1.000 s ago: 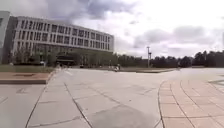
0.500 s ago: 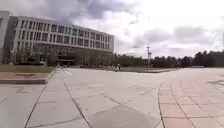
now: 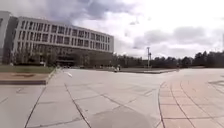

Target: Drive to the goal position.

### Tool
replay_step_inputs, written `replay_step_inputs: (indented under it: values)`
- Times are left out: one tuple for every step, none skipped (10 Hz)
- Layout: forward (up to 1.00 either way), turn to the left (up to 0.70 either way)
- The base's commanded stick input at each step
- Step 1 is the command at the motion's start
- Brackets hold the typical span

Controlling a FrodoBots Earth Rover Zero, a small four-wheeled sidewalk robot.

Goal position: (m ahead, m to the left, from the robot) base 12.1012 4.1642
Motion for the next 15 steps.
replay_step_inputs:
  values:
    - [0.04,0.00]
    - [0.04,0.00]
    - [0.04,0.00]
    - [0.05,0.00]
    - [0.05,0.00]
    - [0.04,0.00]
    - [0.04,0.00]
    - [0.04,0.00]
    - [0.04,0.00]
    - [0.06,0.00]
    - [0.47,0.00]
    - [0.57,0.00]
    - [0.57,0.00]
    - [0.57,0.00]
    - [0.57,0.00]
